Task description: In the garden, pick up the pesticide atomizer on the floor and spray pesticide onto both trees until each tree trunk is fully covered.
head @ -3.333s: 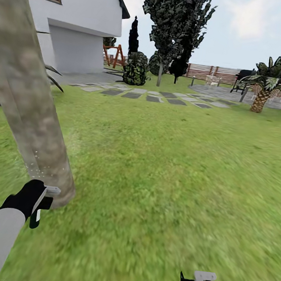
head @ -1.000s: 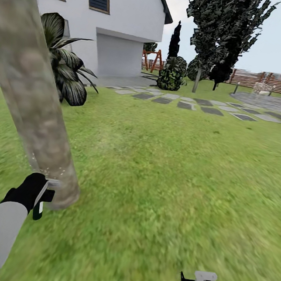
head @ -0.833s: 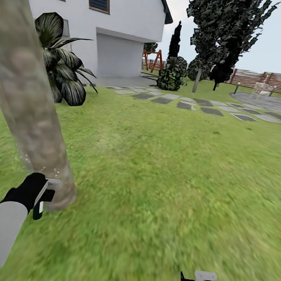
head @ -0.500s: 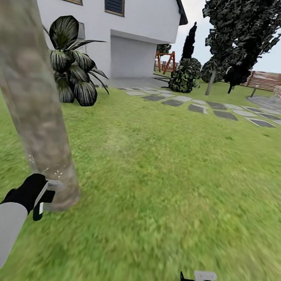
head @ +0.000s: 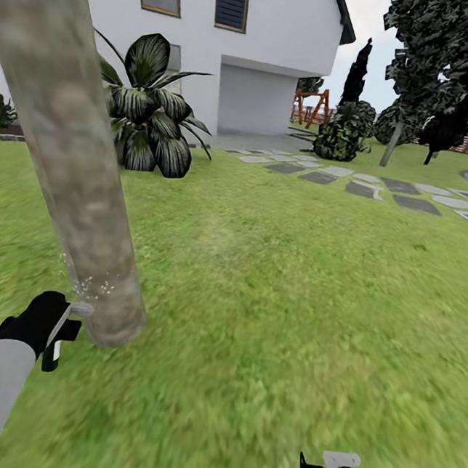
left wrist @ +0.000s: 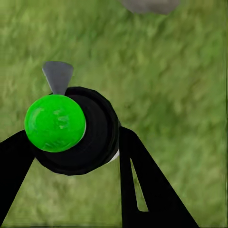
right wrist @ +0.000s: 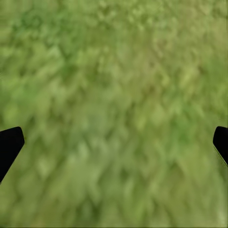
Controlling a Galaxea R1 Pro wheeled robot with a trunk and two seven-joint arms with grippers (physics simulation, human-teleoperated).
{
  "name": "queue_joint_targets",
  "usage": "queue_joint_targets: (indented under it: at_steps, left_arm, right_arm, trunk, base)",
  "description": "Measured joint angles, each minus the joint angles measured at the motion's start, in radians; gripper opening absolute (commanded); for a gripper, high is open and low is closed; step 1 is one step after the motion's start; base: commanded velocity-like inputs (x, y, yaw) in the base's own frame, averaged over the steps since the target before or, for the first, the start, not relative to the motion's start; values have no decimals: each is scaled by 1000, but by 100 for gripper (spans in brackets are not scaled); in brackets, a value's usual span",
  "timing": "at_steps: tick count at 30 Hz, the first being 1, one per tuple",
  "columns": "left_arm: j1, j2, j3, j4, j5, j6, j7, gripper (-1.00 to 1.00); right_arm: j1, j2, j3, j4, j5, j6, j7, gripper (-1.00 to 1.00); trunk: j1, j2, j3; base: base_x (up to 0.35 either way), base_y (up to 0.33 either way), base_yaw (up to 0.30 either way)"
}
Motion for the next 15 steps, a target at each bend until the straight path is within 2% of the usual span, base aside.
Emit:
queue_joint_targets:
  at_steps: [2,4,7,10,15]
  left_arm:
    - [-1,-8,-2,8,4,-1,4,-100]
    - [-1,-56,-3,12,13,-2,7,-100]
    - [-1,-90,-4,12,4,-3,8,-100]
    - [-1,-95,-5,11,-6,-4,8,-100]
    - [1,-86,-4,9,-7,-8,7,-100]
  right_arm:
    - [0,0,0,0,0,-1,0,100]
    - [0,0,0,0,0,0,0,100]
    - [0,0,-1,0,0,0,0,100]
    - [0,0,-1,0,0,-1,0,100]
    - [0,-2,-1,0,0,0,-1,100]
  trunk:
    - [0,0,0]
    - [0,0,0]
    - [0,0,0]
    - [0,0,0]
    - [0,0,0]
  base:
    - [149,-253,275]
    - [162,-253,272]
    - [168,-254,267]
    - [174,-253,194]
    - [151,-257,24]
